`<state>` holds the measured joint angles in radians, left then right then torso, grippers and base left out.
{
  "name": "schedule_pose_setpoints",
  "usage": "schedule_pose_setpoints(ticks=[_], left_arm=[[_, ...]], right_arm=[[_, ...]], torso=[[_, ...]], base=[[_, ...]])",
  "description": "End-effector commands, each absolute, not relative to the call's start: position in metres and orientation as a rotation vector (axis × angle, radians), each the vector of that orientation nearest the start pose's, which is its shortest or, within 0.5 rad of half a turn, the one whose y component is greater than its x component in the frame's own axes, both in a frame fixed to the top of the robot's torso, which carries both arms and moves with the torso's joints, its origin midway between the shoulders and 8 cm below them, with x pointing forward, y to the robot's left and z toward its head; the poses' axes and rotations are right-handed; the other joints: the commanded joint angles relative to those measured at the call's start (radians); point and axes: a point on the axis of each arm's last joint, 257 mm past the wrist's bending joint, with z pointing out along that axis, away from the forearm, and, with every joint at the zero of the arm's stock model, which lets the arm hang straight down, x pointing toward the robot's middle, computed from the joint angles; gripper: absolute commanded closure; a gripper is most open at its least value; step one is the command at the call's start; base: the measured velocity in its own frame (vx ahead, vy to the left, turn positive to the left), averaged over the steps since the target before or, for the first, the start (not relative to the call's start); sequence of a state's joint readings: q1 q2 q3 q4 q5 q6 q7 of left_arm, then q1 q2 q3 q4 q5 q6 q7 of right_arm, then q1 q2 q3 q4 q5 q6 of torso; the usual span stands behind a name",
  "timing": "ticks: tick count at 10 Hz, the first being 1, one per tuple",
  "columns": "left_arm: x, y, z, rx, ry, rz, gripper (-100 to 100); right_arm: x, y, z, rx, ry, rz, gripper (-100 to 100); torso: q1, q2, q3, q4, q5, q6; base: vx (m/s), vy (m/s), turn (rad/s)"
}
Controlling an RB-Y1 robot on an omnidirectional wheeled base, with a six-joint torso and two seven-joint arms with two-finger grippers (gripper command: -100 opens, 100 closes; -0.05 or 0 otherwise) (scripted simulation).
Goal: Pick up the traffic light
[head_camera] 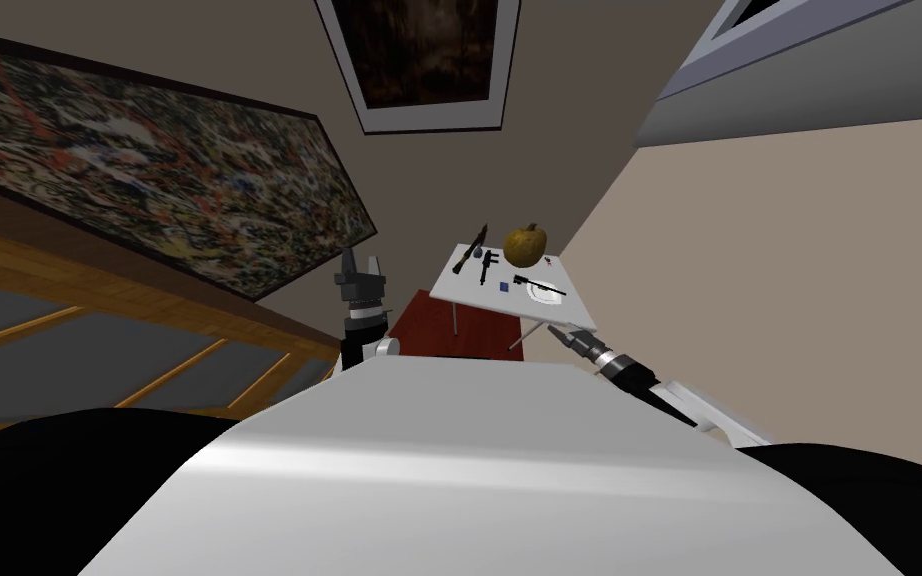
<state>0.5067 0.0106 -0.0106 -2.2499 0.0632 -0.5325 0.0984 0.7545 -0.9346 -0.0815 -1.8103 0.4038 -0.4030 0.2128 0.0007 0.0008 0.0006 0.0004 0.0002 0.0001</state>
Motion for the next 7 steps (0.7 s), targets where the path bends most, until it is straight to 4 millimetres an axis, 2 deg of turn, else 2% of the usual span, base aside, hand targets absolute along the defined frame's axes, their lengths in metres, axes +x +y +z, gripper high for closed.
schedule_pose_setpoints(ticks=[1, 2, 3, 4, 5, 6, 7], left_arm=[[0.343, 0.284, 0.015, -0.732, 0.553, -1.439, 0], [0.343, 0.284, 0.015, -0.732, 0.553, -1.439, 0], [0.343, 0.284, 0.015, -0.732, 0.553, -1.439, 0], [0.343, 0.284, 0.015, -0.732, 0.553, -1.439, 0], [0.343, 0.284, 0.015, -0.732, 0.553, -1.439, 0], [0.343, 0.284, 0.015, -0.732, 0.553, -1.44, 0], [0.343, 0.284, 0.015, -0.732, 0.553, -1.439, 0]], right_arm=[[0.294, -0.431, -0.292, -0.17, 2.027, 0.253, -100], [0.295, -0.433, -0.29, -0.195, 2.034, 0.247, -100], [0.281, -0.454, -0.305, -0.235, 2.094, 0.185, -100], [0.283, -0.456, -0.302, -0.264, 2.101, 0.177, -100], [0.269, -0.477, -0.315, -0.303, 2.157, 0.119, -100], [0.271, -0.48, -0.312, -0.33, 2.164, 0.109, -100], [0.256, -0.502, -0.323, -0.365, 2.219, 0.054, -100]], torso=[[0.0, 0.0, 0.0, 0.0, 0.0, 0.0], [0.0, 0.0, 0.0, 0.0, 0.0, 0.0], [0.001, 0.0, 0.0, 0.0, 0.0, 0.0], [0.001, 0.001, 0.0, 0.0, 0.0, 0.0], [0.001, 0.001, 0.0, 0.0, 0.0, 0.0], [0.002, 0.001, 0.0, 0.0, 0.0, 0.0], [0.001, 0.0, 0.0, 0.0, 0.0, 0.0]], base=[[-0.013, 0.028, 0.099], [-0.017, 0.023, 0.057], [-0.031, 0.036, 0.109], [-0.027, 0.032, 0.057], [-0.028, 0.043, 0.136], [-0.019, 0.033, 0.073], [-0.015, 0.04, 0.153]])
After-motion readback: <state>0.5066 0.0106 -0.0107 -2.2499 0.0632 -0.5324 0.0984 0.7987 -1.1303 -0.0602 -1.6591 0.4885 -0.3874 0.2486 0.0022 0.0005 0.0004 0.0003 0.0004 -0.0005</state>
